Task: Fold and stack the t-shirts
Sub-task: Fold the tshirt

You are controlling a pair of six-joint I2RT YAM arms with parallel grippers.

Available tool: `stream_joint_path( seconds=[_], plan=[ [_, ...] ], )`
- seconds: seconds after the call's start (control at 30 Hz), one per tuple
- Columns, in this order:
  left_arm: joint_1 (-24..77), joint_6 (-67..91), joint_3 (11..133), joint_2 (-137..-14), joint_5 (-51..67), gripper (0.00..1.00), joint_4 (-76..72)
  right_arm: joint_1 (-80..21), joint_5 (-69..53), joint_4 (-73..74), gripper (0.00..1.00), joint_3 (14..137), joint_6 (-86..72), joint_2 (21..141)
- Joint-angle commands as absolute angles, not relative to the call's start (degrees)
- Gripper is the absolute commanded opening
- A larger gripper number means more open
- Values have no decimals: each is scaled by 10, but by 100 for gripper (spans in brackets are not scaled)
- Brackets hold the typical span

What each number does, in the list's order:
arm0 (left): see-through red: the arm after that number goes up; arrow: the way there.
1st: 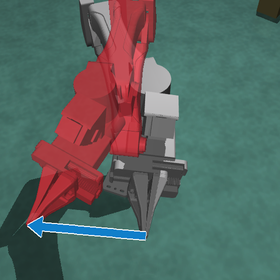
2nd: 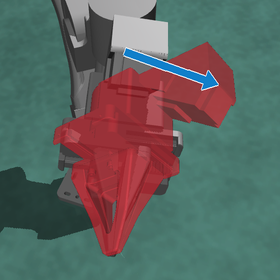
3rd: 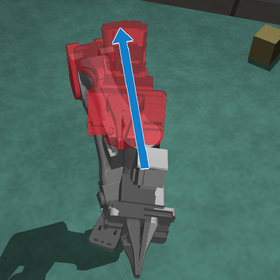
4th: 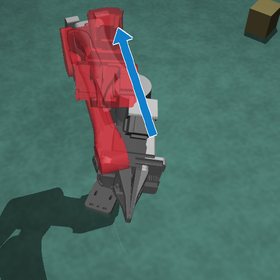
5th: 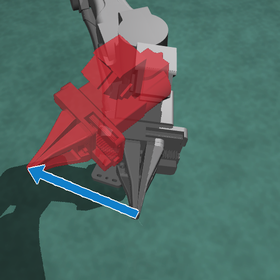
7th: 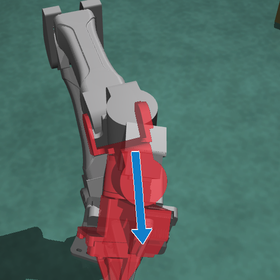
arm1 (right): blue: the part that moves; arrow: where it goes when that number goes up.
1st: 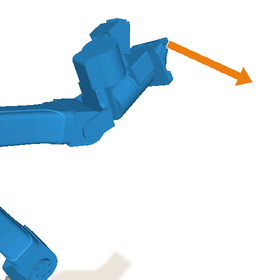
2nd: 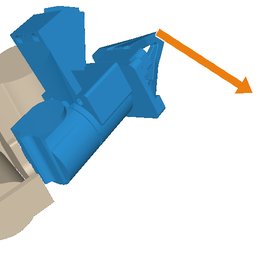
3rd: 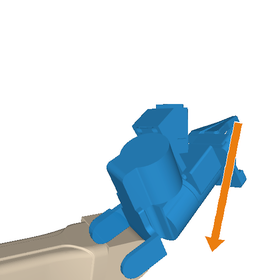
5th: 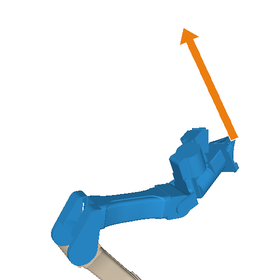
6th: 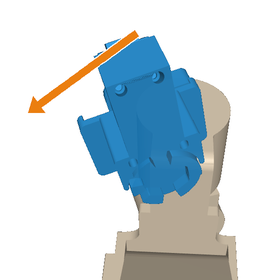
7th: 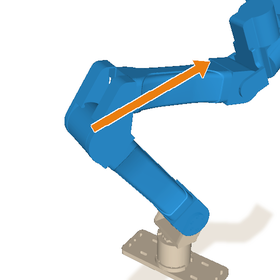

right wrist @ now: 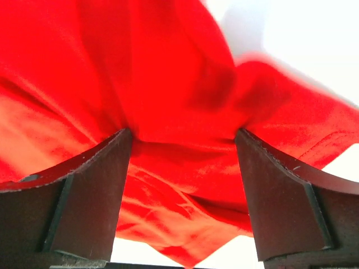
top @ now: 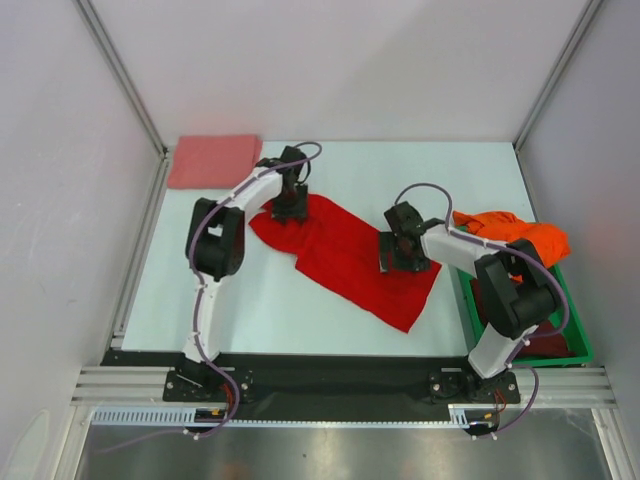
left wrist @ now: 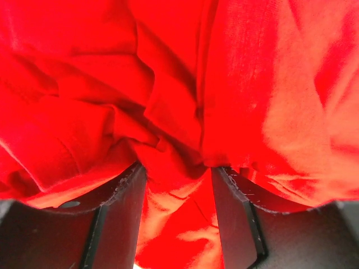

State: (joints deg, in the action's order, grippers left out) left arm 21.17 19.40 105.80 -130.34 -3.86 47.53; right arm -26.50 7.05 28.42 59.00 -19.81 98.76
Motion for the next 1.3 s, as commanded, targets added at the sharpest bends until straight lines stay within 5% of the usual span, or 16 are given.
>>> stream_joint_path(
  seconds=[0.0, 0.27, 0.63, 0.8, 0.93, 1.27],
  plan=[
    [237, 156, 1166, -1396, 97, 54, 493, -321, -5, 351, 80, 527, -275, 968],
    [186, 105, 1434, -1561, 262, 57, 570, -435, -75, 277, 80, 482, -373, 972],
    [121, 214, 1445, -1582, 477, 59, 348, -577, -123, 265, 81, 554, -408, 1024],
    [99, 237, 1449, -1509, 447, 63, 326, -525, -113, 280, 83, 567, -389, 989],
    [93, 243, 1416, -1391, 404, 68, 328, -502, -85, 338, 95, 615, -345, 936],
    [177, 184, 1054, -1079, 177, 65, 297, -302, -21, 374, 96, 780, -234, 934]
  ],
)
